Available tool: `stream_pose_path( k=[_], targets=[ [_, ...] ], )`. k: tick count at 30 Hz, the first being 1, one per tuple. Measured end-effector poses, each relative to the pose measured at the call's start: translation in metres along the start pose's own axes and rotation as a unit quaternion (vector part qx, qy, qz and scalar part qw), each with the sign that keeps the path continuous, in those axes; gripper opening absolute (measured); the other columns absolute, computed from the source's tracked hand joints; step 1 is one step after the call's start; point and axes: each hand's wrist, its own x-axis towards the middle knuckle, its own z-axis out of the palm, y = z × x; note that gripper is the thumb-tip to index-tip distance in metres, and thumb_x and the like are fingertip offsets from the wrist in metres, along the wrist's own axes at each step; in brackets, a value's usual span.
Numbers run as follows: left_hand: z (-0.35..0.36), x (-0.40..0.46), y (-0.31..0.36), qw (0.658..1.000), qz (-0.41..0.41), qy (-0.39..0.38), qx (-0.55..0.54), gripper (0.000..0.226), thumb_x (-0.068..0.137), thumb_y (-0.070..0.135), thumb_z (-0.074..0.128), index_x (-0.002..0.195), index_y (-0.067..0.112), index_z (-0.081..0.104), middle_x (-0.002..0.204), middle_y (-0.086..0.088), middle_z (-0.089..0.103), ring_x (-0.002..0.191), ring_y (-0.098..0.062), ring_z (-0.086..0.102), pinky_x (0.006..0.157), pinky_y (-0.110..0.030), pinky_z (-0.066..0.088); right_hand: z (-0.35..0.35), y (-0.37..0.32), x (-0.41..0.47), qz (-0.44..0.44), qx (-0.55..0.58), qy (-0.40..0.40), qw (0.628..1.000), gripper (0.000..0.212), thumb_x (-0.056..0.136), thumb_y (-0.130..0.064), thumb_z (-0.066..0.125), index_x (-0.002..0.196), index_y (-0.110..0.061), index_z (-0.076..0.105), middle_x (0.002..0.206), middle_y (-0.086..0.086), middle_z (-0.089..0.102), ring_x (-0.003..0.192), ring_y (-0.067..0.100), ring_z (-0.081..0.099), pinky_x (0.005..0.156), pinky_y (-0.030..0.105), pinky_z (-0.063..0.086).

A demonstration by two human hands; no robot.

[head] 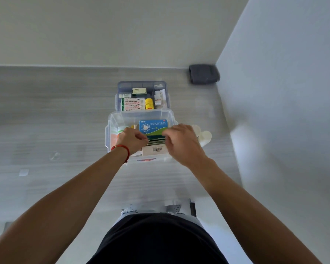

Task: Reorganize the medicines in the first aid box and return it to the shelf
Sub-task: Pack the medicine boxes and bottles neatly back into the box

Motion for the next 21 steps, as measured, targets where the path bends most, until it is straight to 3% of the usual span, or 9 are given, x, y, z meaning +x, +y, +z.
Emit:
stream_pose_path(
  k=[3, 4, 7, 9, 14, 19, 21],
  targets=[
    [-0.003, -0.005, 0.001, 1.000, 0.016, 0.017, -0.006, 0.011, 0.091, 0.019, 0.067, 0.093, 0.014, 0.077, 0.100, -0.004, 0.074, 0.094, -0.023, 0.070, 0.068, -0.023, 0.056, -0.013, 0.035, -0.014, 0.108, 0.080, 0.154, 0.979, 0.020, 0.087, 0.001, 0.061, 0.099, -0.010, 0.072, 0.099, 0.006, 0.070, 0.100, 0.026, 0.059, 0.088, 0.041, 0.047],
    [-0.005, -0.008, 0.001, 0.999, 0.026, 0.033, 0.001, 0.013, 0.092, 0.019, 0.065, 0.094, 0.015, 0.077, 0.098, -0.005, 0.074, 0.093, -0.023, 0.070, 0.069, -0.022, 0.054, -0.015, 0.050, -0.017, 0.160, 0.072, 0.150, 0.973, 0.023, 0.086, 0.000, 0.062, 0.106, -0.010, 0.069, 0.108, 0.009, 0.068, 0.106, 0.030, 0.058, 0.091, 0.044, 0.048],
    [-0.010, -0.018, 0.001, 0.993, 0.061, 0.104, 0.000, 0.013, 0.091, 0.014, 0.065, 0.093, 0.014, 0.078, 0.092, -0.005, 0.076, 0.086, -0.020, 0.069, 0.074, -0.020, 0.052, -0.011, 0.089, -0.025, 0.299, 0.023, -0.005, 0.954, 0.051, 0.089, -0.016, 0.071, 0.137, -0.013, 0.052, 0.138, 0.013, 0.054, 0.128, 0.035, 0.051, 0.105, 0.048, 0.045],
    [-0.013, -0.026, 0.000, 0.985, 0.084, 0.150, -0.016, 0.014, 0.090, 0.008, 0.065, 0.089, 0.011, 0.078, 0.086, -0.004, 0.076, 0.081, -0.019, 0.069, 0.067, -0.013, 0.048, -0.004, 0.103, -0.030, 0.304, 0.033, -0.052, 0.951, 0.051, 0.093, -0.021, 0.070, 0.138, -0.015, 0.049, 0.139, 0.012, 0.054, 0.126, 0.035, 0.054, 0.101, 0.047, 0.047],
    [-0.023, -0.044, -0.006, 0.973, 0.114, 0.197, -0.028, 0.016, 0.087, 0.005, 0.062, 0.085, 0.011, 0.077, 0.080, -0.001, 0.076, 0.075, -0.016, 0.070, 0.060, 0.001, 0.043, 0.003, 0.111, -0.042, 0.250, 0.006, -0.023, 0.968, 0.034, 0.096, -0.015, 0.067, 0.126, -0.011, 0.054, 0.124, 0.013, 0.063, 0.109, 0.036, 0.063, 0.085, 0.043, 0.051],
    [-0.031, -0.054, -0.010, 0.971, 0.129, 0.194, -0.046, 0.015, 0.087, 0.006, 0.064, 0.087, 0.012, 0.078, 0.080, 0.000, 0.076, 0.077, -0.015, 0.072, 0.071, -0.015, 0.054, -0.036, 0.107, -0.049, 0.236, -0.030, 0.020, 0.971, 0.027, 0.093, -0.020, 0.067, 0.116, -0.012, 0.056, 0.112, 0.012, 0.065, 0.100, 0.038, 0.064, 0.080, 0.044, 0.053],
    [-0.035, -0.056, -0.011, 0.968, 0.136, 0.206, -0.048, 0.017, 0.086, 0.003, 0.064, 0.086, 0.012, 0.077, 0.078, 0.001, 0.075, 0.077, -0.014, 0.071, 0.070, -0.012, 0.053, -0.065, 0.099, -0.048, 0.226, 0.009, 0.064, 0.972, 0.029, 0.089, -0.026, 0.070, 0.114, -0.015, 0.059, 0.108, 0.009, 0.067, 0.095, 0.034, 0.064, 0.081, 0.043, 0.053]
  ],
)
